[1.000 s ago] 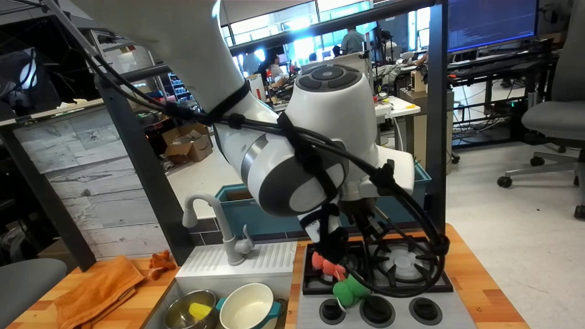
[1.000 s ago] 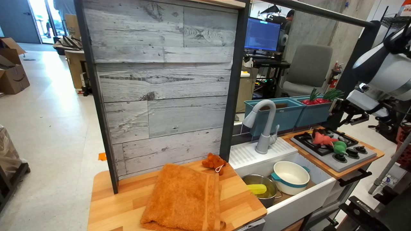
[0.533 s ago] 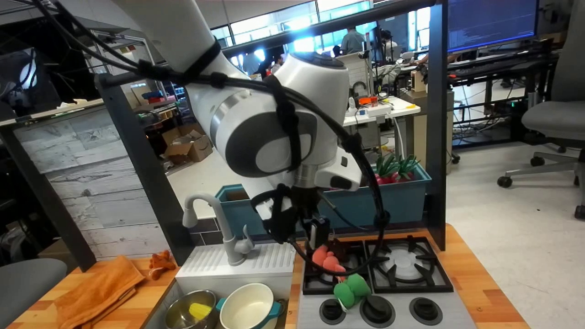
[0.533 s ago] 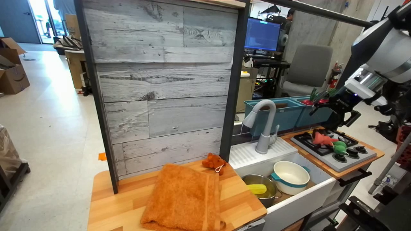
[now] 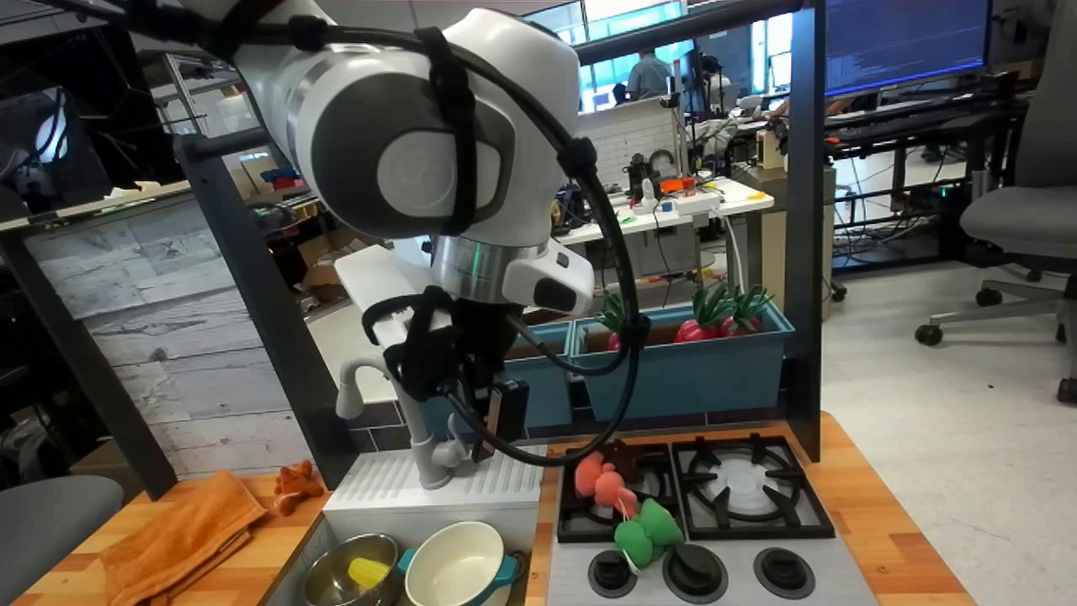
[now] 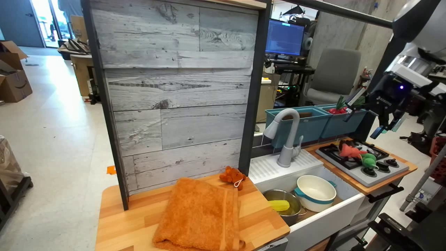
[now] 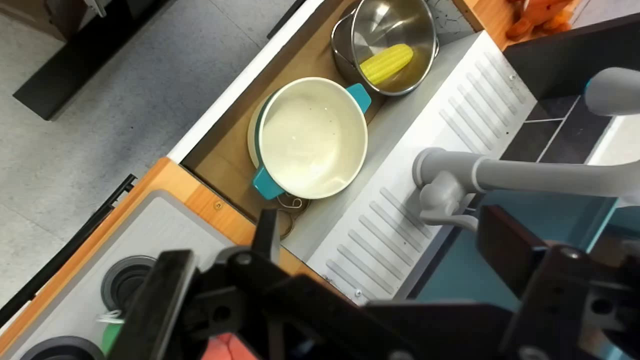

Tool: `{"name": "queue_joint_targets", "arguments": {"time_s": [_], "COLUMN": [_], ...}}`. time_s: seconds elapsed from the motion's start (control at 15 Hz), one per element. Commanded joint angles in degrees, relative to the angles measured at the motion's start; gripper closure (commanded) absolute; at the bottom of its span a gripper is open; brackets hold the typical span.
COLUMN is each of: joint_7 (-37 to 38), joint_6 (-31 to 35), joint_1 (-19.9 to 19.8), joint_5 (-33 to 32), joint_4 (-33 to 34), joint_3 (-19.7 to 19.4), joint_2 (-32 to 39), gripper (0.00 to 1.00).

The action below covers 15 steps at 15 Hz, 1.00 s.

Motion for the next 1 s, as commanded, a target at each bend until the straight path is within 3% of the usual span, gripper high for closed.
{"name": "queue_joint_targets", "arguments": {"time_s": [0.0,0.07,0.53,0.6,0.67,0.93], "joint_7": [-2.35,5.21,25.47,24.97,21.96,22.60], "joint_6": [-0.93,-4.79,-10.24,-13.46,-9.86,-10.25], "joint_1": [3.70,8.74,25.01,26.49,23.31,24.12], "joint_5": [3.43,-3.09,-15.20,-18.26,-13.83,-14.22], "joint_4": [0.49,1.12,-2.34,-2.53,-0.16,-0.24], "joint_3": [-4.00,-9.55,-25.21,-25.88,-23.72,-24.08], "joint_2": [0.04,0.24,-3.15,-3.79,-0.56,-0.51], "gripper": [0.00,0.00,0.00,0.00,0.00,0.00]}}
